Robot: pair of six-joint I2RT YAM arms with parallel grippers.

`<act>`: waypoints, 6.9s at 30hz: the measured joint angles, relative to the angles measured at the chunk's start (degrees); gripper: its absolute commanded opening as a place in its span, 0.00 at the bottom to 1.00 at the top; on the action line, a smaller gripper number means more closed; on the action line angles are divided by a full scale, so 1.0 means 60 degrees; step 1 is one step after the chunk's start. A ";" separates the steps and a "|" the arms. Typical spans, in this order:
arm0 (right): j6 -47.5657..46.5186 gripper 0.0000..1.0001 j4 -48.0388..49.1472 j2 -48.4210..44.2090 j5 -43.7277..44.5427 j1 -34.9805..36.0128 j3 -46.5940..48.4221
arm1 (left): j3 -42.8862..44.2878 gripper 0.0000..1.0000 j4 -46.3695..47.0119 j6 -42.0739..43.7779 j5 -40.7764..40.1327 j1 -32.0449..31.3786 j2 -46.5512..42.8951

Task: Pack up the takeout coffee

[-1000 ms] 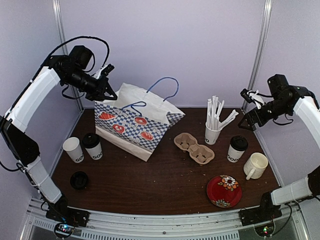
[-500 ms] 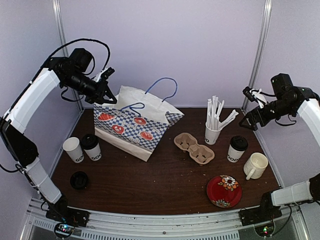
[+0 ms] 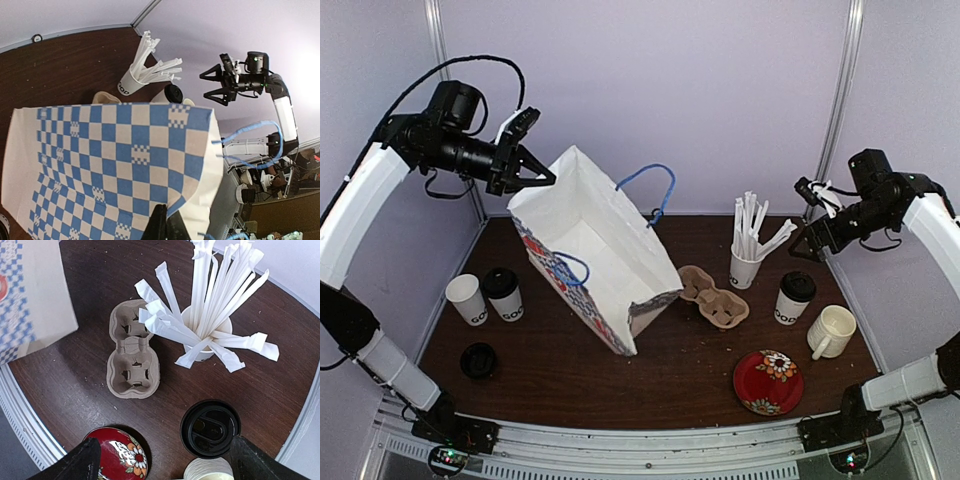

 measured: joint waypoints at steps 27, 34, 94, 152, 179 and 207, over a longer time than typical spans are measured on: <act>-0.0477 0.57 0.1257 0.1672 0.1198 0.3483 -0.1111 | 0.0790 0.54 -0.0663 0.0936 -0.0805 -0.0233 0.2958; -0.0517 0.52 0.2051 0.3045 0.1639 0.3617 -0.1137 | 0.1297 0.63 -0.0994 0.1563 -0.1825 -0.0233 0.2798; -0.2047 0.48 0.1388 0.5661 0.2106 0.4186 0.0670 | -0.2849 0.69 0.0878 0.2058 -0.4626 -0.0233 -0.1552; -0.2011 0.51 0.1585 0.6881 0.2197 0.4433 0.1341 | -0.3231 0.69 0.0882 0.2029 -0.4623 -0.0233 -0.1719; -0.2007 0.42 0.1800 0.7078 0.2521 0.4437 0.1195 | -0.3253 0.69 0.0882 0.1985 -0.4597 -0.0233 -0.1719; -0.1545 0.32 0.1268 0.4856 0.2233 0.4692 0.0878 | -0.1814 0.72 0.1945 0.4812 -0.2900 -0.0233 -0.1348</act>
